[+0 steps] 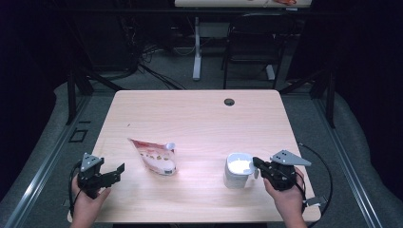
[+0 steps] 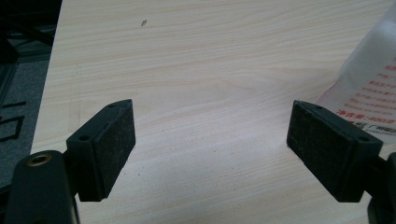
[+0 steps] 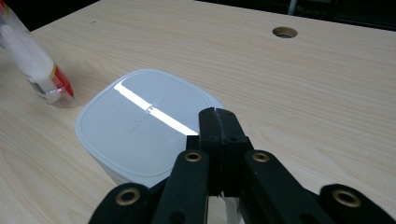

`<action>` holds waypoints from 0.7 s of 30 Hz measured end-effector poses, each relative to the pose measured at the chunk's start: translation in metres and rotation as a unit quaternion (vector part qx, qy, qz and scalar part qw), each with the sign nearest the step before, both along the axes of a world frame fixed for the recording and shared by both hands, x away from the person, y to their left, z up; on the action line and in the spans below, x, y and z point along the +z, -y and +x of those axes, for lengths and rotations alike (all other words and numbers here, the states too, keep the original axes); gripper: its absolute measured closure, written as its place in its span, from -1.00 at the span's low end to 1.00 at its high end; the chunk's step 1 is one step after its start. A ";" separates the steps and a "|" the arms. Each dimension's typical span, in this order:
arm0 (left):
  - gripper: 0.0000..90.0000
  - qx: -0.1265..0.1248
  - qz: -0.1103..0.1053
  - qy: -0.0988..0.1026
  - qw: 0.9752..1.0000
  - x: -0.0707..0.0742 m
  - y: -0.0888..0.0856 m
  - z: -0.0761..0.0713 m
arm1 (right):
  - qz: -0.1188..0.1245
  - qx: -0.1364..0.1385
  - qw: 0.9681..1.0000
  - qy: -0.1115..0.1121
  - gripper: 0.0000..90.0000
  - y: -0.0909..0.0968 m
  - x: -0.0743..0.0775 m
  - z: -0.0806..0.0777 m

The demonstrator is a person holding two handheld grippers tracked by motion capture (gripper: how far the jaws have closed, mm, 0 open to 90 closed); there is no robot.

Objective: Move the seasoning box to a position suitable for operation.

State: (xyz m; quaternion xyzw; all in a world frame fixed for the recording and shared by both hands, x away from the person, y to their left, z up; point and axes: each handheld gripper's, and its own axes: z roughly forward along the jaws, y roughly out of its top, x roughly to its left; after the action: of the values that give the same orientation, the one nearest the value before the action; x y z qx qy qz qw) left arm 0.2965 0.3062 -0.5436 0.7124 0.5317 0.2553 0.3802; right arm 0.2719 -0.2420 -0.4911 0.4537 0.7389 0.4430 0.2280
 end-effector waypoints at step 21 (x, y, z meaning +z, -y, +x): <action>-0.65 -0.010 0.004 0.000 1.000 -0.001 0.001 0.001 | -0.006 -0.015 1.000 -0.010 1.00 0.005 -0.006 0.001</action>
State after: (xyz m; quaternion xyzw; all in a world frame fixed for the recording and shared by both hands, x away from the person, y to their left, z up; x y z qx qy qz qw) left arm 0.2970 0.3050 -0.5442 0.7192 0.5236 0.2536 0.3797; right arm 0.2725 -0.2466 -0.4967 0.4679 0.7365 0.4307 0.2303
